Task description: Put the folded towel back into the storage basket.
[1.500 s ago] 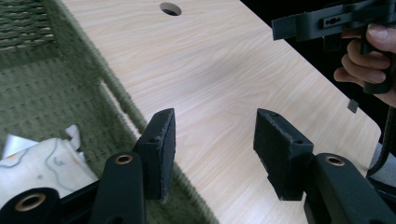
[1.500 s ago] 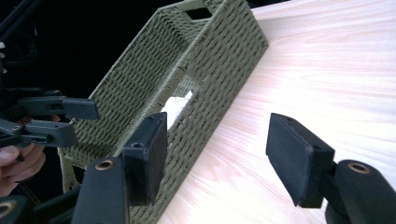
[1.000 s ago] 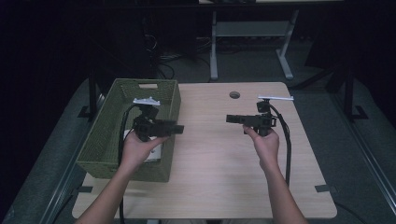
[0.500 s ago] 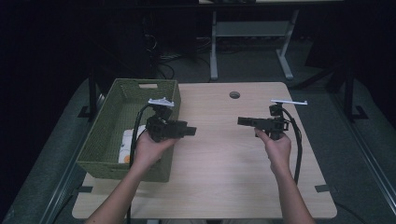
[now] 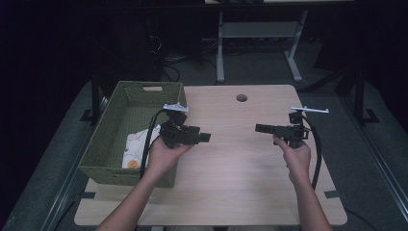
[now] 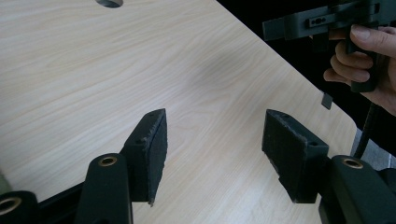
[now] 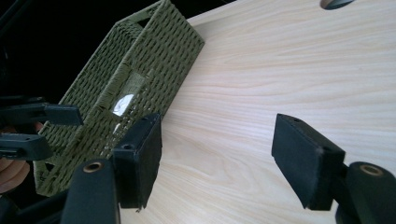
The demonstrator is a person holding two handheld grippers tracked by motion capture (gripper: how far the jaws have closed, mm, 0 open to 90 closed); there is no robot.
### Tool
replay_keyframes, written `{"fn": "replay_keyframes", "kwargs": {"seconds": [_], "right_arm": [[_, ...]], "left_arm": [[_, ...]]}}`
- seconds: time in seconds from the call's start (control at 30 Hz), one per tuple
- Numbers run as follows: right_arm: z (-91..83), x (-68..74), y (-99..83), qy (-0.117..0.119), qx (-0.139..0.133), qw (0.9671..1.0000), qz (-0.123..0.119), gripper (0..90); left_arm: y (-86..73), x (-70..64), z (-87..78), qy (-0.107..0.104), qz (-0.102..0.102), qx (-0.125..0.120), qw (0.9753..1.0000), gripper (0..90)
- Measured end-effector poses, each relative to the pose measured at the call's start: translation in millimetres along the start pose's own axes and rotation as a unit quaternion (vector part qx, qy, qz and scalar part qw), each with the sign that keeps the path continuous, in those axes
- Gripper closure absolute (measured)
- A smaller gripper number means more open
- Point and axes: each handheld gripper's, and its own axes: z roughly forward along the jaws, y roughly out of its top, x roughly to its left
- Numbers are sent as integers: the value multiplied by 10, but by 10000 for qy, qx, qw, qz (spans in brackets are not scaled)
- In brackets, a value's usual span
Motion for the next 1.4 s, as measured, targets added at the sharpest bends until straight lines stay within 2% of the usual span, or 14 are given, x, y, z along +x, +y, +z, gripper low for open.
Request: {"fn": "replay_keyframes", "kwargs": {"seconds": [0.2,0.83,1.4], "right_arm": [[-91,-116,-60,-27,-46,9999,103,331],[-297,-440,-266,-146,-18,9994,313,321],[-481,-677,-482,-293,6,9986,451,310]], "left_arm": [[7,-53,113,-49,-41,10,10000,377],[-10,-163,382,-154,-38,26,9999,369],[-148,-239,652,-254,-89,20,9996,366]]}}
